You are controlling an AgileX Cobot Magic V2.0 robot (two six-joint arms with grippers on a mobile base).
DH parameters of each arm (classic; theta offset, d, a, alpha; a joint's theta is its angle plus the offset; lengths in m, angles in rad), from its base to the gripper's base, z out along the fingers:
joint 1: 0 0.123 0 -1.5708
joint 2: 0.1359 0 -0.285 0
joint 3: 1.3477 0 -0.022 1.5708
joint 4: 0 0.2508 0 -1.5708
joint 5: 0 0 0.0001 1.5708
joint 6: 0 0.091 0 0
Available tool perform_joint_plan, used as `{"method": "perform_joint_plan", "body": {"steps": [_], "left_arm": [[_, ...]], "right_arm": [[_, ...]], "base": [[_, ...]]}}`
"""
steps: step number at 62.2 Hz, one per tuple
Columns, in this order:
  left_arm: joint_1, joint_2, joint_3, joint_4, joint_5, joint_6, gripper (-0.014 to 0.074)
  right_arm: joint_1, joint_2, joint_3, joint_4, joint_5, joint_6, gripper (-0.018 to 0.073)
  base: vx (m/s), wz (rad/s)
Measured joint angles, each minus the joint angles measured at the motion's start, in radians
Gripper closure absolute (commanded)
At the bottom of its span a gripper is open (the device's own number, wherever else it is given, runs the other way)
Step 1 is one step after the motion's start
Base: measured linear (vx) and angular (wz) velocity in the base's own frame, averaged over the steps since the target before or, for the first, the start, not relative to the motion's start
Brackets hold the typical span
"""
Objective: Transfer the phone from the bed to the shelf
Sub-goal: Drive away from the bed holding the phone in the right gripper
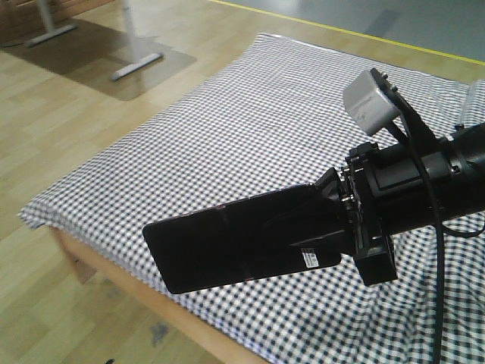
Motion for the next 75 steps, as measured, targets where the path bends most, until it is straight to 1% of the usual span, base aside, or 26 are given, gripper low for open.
{"method": "perform_joint_plan", "body": {"steps": [18,75], "left_arm": [[0.0,0.0,0.0,0.0,0.0,0.0,0.0595],[0.0,0.0,0.0,0.0,0.0,0.0,0.0595]], "right_arm": [[0.0,0.0,0.0,0.0,-0.001,0.0,0.0561],[0.0,0.0,0.0,0.0,-0.001,0.0,0.0561]], "base": [[-0.14,0.56],[-0.17,0.66]]}}
